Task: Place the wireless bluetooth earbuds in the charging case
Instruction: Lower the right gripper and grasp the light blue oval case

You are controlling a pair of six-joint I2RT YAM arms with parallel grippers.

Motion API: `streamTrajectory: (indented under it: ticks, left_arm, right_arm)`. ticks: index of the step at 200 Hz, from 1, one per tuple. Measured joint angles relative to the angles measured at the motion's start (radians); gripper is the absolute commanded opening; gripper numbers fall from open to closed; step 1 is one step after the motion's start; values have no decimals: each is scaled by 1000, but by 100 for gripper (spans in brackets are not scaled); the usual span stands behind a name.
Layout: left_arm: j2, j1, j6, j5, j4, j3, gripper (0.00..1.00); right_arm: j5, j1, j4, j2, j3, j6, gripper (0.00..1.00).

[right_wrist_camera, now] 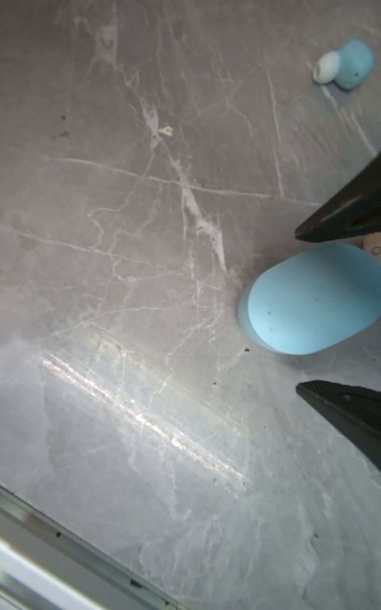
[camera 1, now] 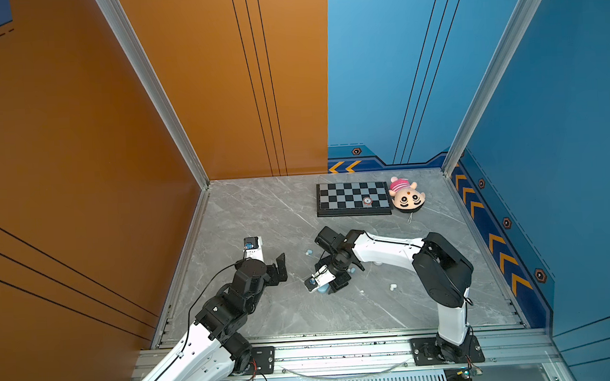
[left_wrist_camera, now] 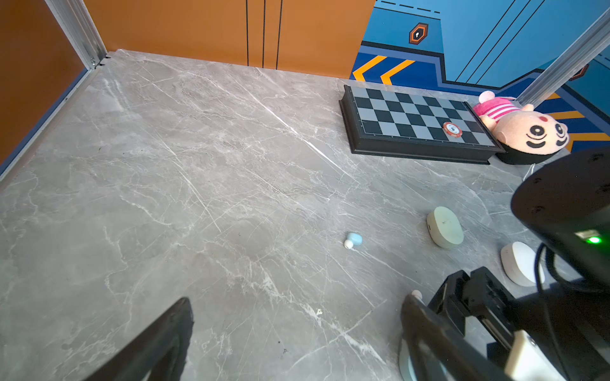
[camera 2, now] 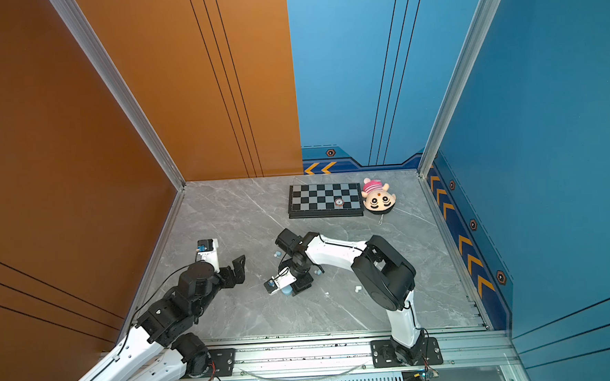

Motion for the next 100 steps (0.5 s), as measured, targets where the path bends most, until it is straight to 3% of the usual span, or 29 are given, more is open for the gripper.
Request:
streamTrajectory:
  ticks: [63, 100]
  left_arm:
    - [6, 5, 0, 6, 0, 0, 98]
    - [10, 6, 0, 12, 0, 0, 98]
  right_arm:
    - [39, 6, 26, -1, -19, 23, 46]
    - [53, 18, 35, -33, -57, 37, 40]
